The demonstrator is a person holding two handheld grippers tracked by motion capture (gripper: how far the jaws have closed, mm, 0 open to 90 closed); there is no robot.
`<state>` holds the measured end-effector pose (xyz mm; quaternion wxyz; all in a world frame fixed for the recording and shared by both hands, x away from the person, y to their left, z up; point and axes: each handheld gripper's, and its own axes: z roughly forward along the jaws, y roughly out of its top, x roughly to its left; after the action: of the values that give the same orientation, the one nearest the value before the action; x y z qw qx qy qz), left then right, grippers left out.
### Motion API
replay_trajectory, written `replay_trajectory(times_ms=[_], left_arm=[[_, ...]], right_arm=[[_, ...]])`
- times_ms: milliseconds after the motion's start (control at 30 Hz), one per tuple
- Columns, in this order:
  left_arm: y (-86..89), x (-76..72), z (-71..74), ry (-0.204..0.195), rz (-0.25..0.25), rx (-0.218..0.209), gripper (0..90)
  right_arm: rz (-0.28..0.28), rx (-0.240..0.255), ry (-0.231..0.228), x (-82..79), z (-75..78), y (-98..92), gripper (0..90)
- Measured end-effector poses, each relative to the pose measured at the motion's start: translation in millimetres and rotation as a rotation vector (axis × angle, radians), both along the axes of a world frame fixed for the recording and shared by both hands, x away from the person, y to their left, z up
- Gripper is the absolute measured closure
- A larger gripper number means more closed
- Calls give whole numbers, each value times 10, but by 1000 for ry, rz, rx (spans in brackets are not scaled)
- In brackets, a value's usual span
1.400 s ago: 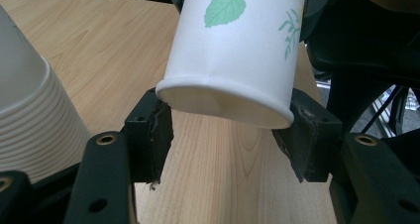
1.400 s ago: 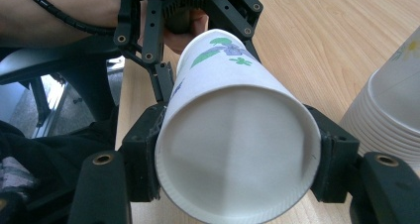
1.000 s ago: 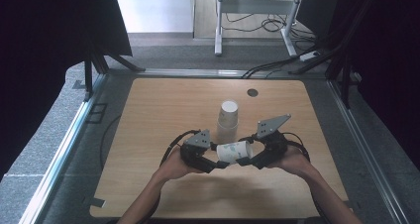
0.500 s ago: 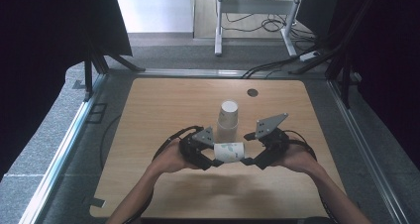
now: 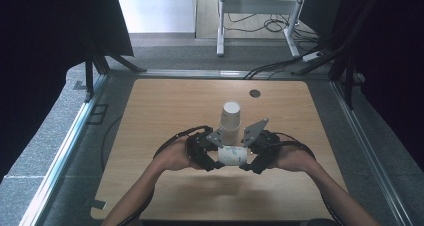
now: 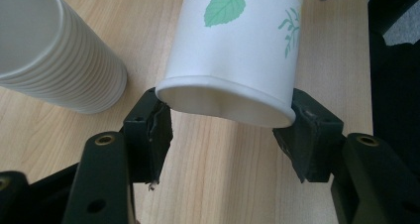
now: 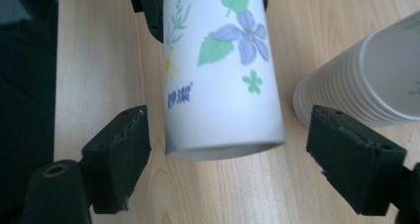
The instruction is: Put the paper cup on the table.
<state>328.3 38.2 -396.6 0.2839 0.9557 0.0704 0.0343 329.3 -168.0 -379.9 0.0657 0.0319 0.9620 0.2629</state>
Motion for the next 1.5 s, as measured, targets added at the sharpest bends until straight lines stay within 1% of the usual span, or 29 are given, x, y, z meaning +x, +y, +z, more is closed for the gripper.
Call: replay_trajectory(times_ms=[67, 100, 167, 267, 333, 500, 667, 700, 767, 867, 900, 933, 967, 1000, 1033, 1133, 1200, 1267, 1367, 1433, 1500], left_arm=[[-19, -2, -1, 7, 2, 8, 400], [-26, 4, 5, 5, -4, 22, 400], [-43, 5, 7, 9, -6, 28, 399], [-59, 9, 11, 16, -5, 36, 399], [-66, 12, 10, 19, -4, 43, 400], [-80, 14, -1, 31, -4, 48, 399], [-97, 11, -18, 42, -5, 52, 399], [-103, 7, -25, 47, -1, 45, 399], [-105, 11, -26, 49, -5, 50, 399], [-107, 10, -33, 51, 0, 42, 392], [-104, 10, -34, 51, 2, 38, 385], [-97, 17, -31, 48, -3, 40, 374], [-90, 20, -28, 47, -3, 36, 357], [-81, 23, -23, 49, 6, 26, 338], [-67, 38, -13, 51, 4, 19, 322], [-25, 47, 13, 70, 31, -41, 259], [12, 60, 41, 77, 35, -69, 214], [46, 62, 60, 86, 55, -107, 184], [99, 72, 92, 102, 69, -161, 164], [125, 69, 104, 103, 82, -196, 160], [152, 74, 124, 96, 85, -213, 160]], right_arm=[[13, -30, -10, -6, -12, 47, 192], [18, -42, -15, -8, -20, 69, 197], [34, -70, -22, -6, -40, 111, 204], [44, -106, -33, -18, -68, 159, 223], [49, -118, -37, -27, -85, 182, 241], [61, -146, -47, -49, -108, 215, 290], [73, -159, -56, -64, -124, 228, 351], [75, -160, -55, -66, -129, 229, 361], [78, -165, -57, -66, -132, 229, 369], [60, -167, -51, -76, -132, 225, 375], [65, -164, -56, -73, -131, 220, 376], [60, -152, -53, -79, -137, 216, 376], [65, -151, -54, -73, -133, 207, 375], [55, -138, -48, -81, -136, 201, 375], [55, -128, -46, -75, -131, 188, 374], [42, -77, -48, -62, -119, 142, 373], [28, -41, -40, -60, -111, 104, 373], [11, -8, -33, -60, -101, 61, 373], [-8, 51, -30, -52, -96, -3, 373], [-16, 90, -26, -47, -94, -44, 373], [-27, 126, -26, -48, -93, -80, 372]])
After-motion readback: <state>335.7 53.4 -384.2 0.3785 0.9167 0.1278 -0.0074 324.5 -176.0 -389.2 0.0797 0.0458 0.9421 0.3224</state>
